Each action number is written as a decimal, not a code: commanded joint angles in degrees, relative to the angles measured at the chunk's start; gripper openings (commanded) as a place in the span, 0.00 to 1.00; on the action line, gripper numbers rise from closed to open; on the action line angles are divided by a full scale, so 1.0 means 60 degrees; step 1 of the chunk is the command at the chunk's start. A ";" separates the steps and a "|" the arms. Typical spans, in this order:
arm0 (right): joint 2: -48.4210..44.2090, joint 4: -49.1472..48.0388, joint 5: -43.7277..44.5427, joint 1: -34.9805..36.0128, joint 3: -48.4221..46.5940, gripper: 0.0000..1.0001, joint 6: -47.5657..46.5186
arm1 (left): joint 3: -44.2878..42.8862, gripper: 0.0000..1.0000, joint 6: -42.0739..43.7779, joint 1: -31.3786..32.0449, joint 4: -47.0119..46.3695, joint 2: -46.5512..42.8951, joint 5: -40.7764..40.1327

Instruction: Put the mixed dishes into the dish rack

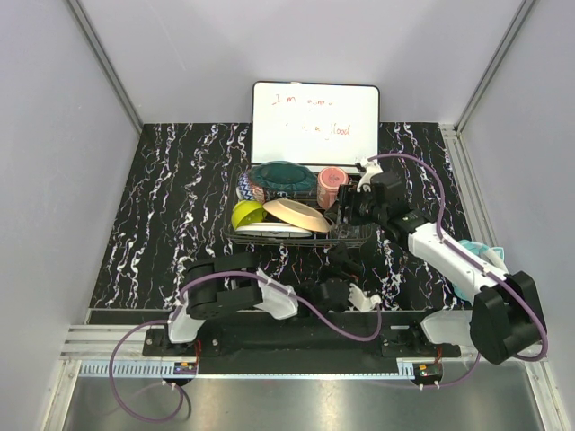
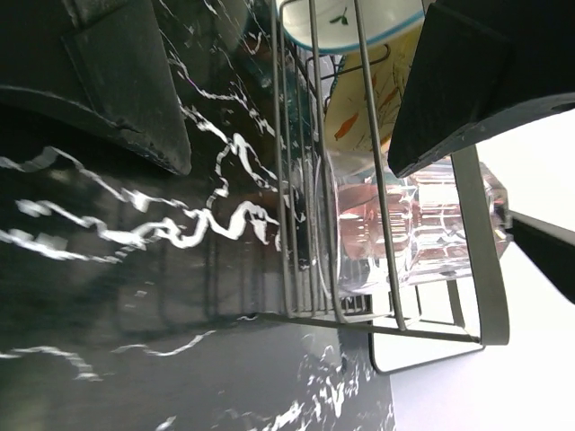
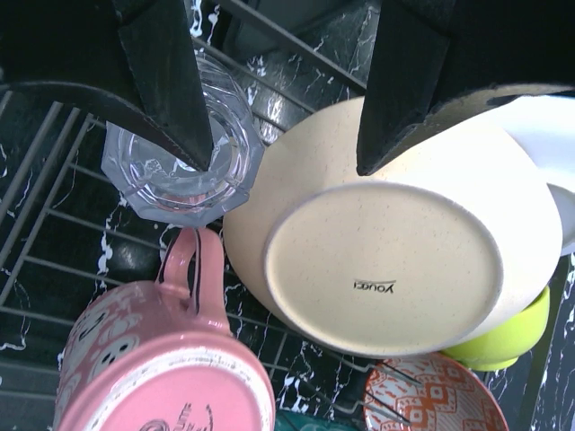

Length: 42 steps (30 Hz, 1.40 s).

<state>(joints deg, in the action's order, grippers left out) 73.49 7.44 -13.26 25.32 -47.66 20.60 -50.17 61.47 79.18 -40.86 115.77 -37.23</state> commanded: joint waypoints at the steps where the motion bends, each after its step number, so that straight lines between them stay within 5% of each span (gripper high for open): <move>1: -0.0149 0.3006 -0.0676 0.0277 0.0516 0.73 0.0506 | -0.0455 0.99 -0.0006 -0.0261 -0.0295 0.0247 0.0156; 28: -0.0852 0.4604 0.0011 0.1361 0.0416 0.72 0.1518 | -0.0970 0.99 0.0140 -0.0686 -0.0016 0.0028 -0.0151; 34: -0.1233 0.4809 0.0963 0.1361 -0.0711 0.76 0.1006 | -0.0251 0.99 0.0112 -0.0628 0.0173 -0.1114 -0.0386; 42: -0.1629 0.4751 0.1345 0.1361 -0.1432 0.76 0.0420 | -0.0748 0.99 -0.0884 0.0265 0.3481 -0.3911 -0.1117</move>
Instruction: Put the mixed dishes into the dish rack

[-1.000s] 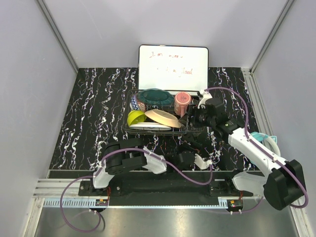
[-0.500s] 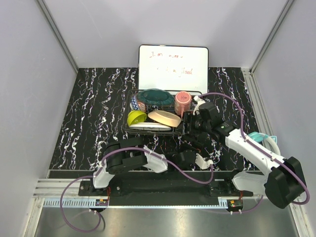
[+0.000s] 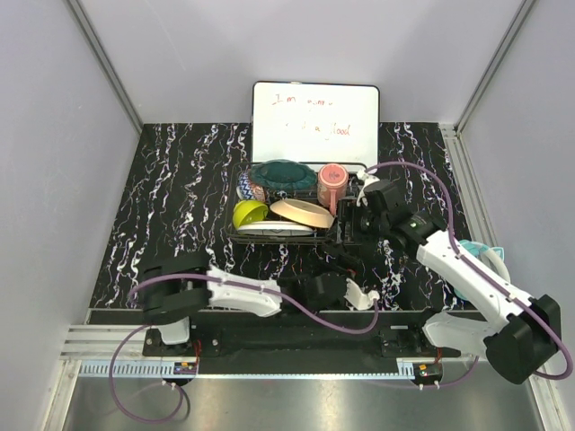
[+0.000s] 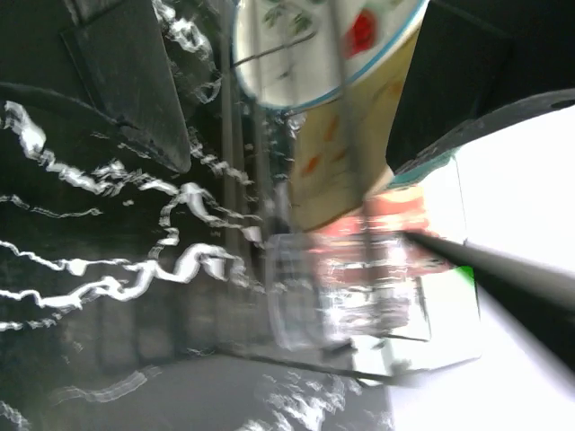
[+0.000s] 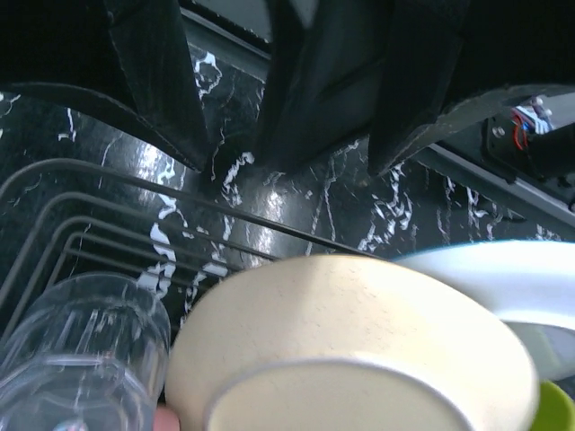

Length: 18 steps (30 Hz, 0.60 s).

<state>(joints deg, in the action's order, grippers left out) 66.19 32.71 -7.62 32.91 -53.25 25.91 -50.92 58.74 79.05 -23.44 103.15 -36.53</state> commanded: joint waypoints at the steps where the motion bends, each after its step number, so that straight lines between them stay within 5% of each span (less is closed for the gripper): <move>1: -0.0412 0.0554 0.0434 0.0082 -0.0557 0.76 -0.0495 | -0.0712 0.99 -0.0589 0.0331 0.1002 -0.2304 -0.1308; 5: -0.0456 0.0540 0.0376 0.0097 -0.0587 0.76 -0.0306 | -0.1313 0.99 -0.1964 0.0317 0.4307 -0.3625 -0.0769; 10: -0.0530 0.0248 0.0406 0.0097 -0.0353 0.76 -0.0231 | -0.1693 0.99 -0.2377 0.0259 0.6174 -0.5134 -0.0064; 18: 0.0114 -0.0735 0.1003 0.0331 -0.0396 0.70 -0.1182 | -0.5443 0.99 -0.3930 -0.3371 0.8623 -0.5093 0.0259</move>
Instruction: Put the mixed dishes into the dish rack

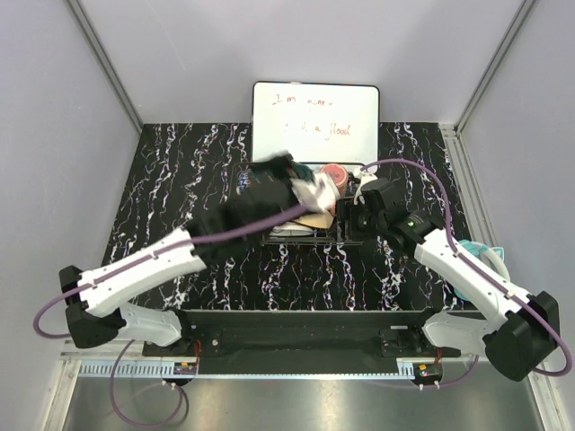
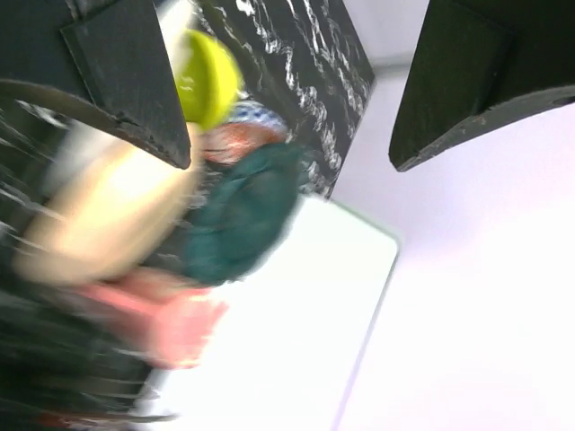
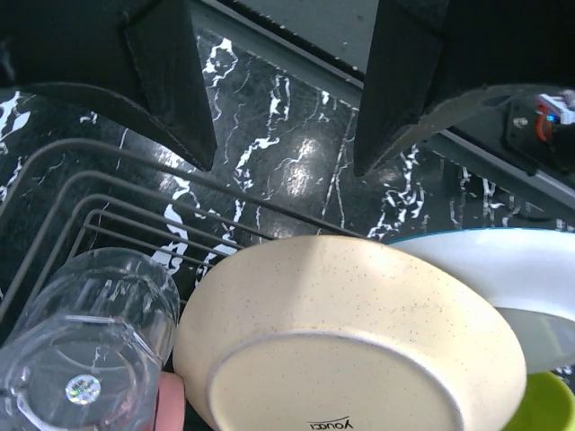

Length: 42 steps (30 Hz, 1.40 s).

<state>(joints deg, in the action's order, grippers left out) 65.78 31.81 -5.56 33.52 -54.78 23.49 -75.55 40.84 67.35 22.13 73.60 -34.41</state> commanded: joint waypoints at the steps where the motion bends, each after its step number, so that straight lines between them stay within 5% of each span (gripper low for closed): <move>1: 0.0184 -0.0600 0.0765 0.0258 -0.0243 0.68 -0.0895 | -0.1629 0.99 -0.1005 -0.2064 0.1072 -0.0255 -0.0036; 10: 0.0023 -0.0526 0.2111 0.1062 -0.0478 0.63 -0.2550 | -0.1530 0.99 -0.1386 -0.4193 0.1101 -0.0944 0.0418; 17: 0.0637 -0.0585 0.3737 0.2557 -0.0815 0.66 -0.4250 | -0.1662 0.99 -0.1840 -0.4575 0.1131 -0.1002 0.0462; 31: 0.2190 -0.1156 0.4882 0.2646 -0.1313 0.64 -0.5247 | -0.1295 0.99 -0.2368 -0.5000 0.1043 -0.1603 0.0638; 42: 0.2806 -0.2079 0.5014 0.2632 -0.1826 0.39 -0.6023 | -0.0768 0.99 -0.2544 -0.5044 0.1043 -0.2057 0.0711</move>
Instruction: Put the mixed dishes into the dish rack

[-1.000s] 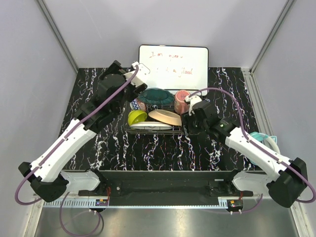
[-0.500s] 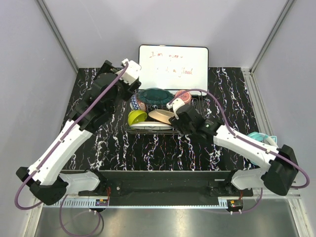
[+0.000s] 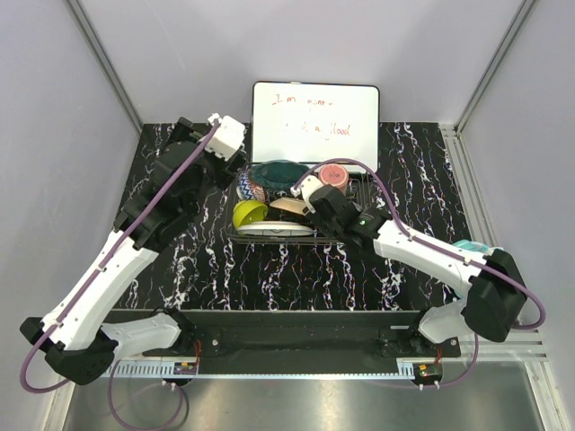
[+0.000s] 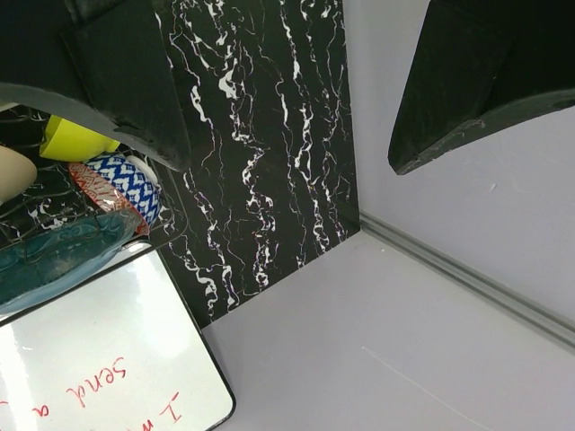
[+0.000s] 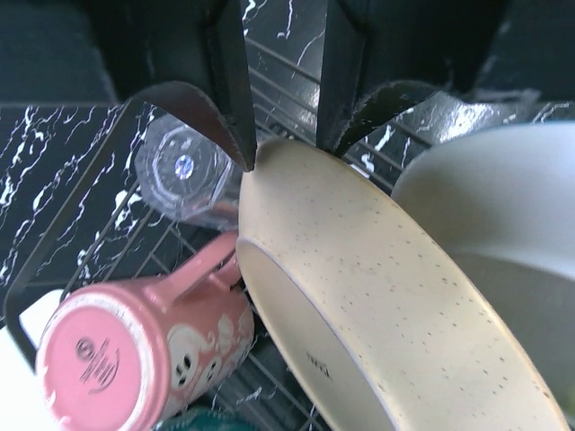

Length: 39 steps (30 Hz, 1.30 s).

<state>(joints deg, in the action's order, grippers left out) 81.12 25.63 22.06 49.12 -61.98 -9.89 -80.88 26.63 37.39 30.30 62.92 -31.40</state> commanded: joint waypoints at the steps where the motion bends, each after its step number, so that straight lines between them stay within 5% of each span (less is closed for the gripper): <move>1: 0.0365 -0.1049 0.0351 0.0045 -0.0686 0.39 -0.0490 | 0.0164 0.99 -0.0162 -0.0049 -0.0334 -0.0305 0.0209; 12: 0.1097 -0.1371 -0.0030 0.0103 -0.1227 0.18 -0.0870 | 0.0443 0.99 -0.0074 -0.0108 -0.0583 -0.0393 0.0194; 26: 0.1933 -0.1327 0.0219 0.0821 -0.2385 0.13 -0.1779 | 0.1408 0.99 0.0190 -0.0385 -0.1270 -0.0642 0.0237; 32: 0.2080 -0.1225 0.0351 0.0880 -0.2883 0.13 -0.1955 | 0.2392 0.99 -0.0921 -0.2667 -0.1448 0.0290 0.1423; 35: 0.2124 -0.1224 0.0395 0.0880 -0.2927 0.12 -0.2014 | 0.1591 0.99 -0.1771 -0.4103 -0.0529 0.1811 0.2052; 39: 0.2300 -0.1224 0.0410 0.0895 -0.3001 0.12 -0.2160 | 0.0606 0.99 -0.2649 -0.4546 -0.0027 0.3281 0.3061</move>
<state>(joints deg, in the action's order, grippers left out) 93.73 22.83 26.11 53.84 -76.77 -22.59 -70.91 18.06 11.99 27.70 76.27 -21.82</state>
